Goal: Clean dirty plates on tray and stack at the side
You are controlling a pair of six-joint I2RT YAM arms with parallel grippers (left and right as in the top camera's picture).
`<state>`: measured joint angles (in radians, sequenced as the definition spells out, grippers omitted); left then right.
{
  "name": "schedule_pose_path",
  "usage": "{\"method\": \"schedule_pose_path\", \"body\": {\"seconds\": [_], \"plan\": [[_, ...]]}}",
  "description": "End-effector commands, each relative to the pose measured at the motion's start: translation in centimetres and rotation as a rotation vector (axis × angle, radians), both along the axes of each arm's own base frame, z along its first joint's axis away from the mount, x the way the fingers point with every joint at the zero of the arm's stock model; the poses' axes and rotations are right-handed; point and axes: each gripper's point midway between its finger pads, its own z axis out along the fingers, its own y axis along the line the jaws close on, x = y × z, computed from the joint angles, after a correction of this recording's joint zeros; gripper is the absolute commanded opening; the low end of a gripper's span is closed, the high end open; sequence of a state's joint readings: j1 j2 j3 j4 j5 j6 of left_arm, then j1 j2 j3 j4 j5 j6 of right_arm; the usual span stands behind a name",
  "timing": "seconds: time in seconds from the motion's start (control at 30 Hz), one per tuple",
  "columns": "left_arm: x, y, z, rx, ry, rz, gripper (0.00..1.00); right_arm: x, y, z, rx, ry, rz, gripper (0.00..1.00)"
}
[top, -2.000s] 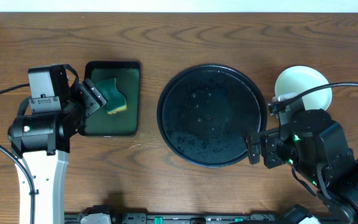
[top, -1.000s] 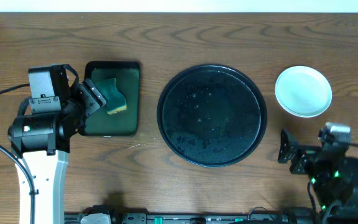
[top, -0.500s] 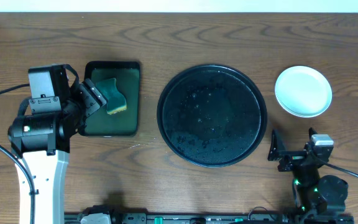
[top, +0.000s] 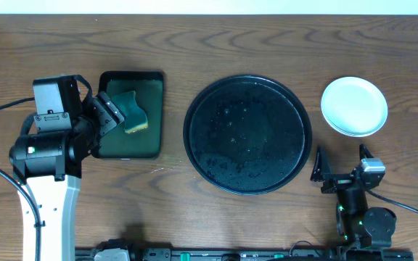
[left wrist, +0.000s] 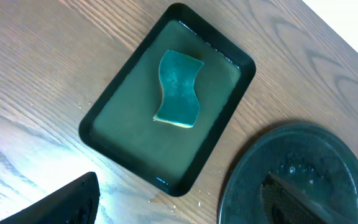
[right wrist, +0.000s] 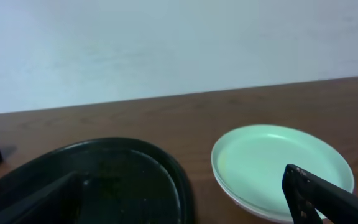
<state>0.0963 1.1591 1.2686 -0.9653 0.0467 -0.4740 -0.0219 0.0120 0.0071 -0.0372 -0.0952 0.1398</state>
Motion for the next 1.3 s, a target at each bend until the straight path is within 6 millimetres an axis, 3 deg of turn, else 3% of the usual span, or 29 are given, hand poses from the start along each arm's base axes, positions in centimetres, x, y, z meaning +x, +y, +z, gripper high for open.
{"method": "schedule_pose_path", "body": {"seconds": [0.0, 1.13, 1.27], "plan": [[0.0, 0.12, 0.39, 0.004, -0.009, 0.002, 0.83, -0.06, -0.24, -0.79, -0.015, 0.029, -0.015, 0.99], [-0.07, 0.69, 0.39, 0.048, -0.003, -0.002, 0.83, -0.06, -0.24, -0.73, -0.018, 0.026, -0.015, 0.99], [-0.22, 0.6, -0.47, 0.048, 0.03, -0.006, 0.84, -0.06, -0.24, -0.73, -0.018, 0.026, -0.015, 0.99]]}}
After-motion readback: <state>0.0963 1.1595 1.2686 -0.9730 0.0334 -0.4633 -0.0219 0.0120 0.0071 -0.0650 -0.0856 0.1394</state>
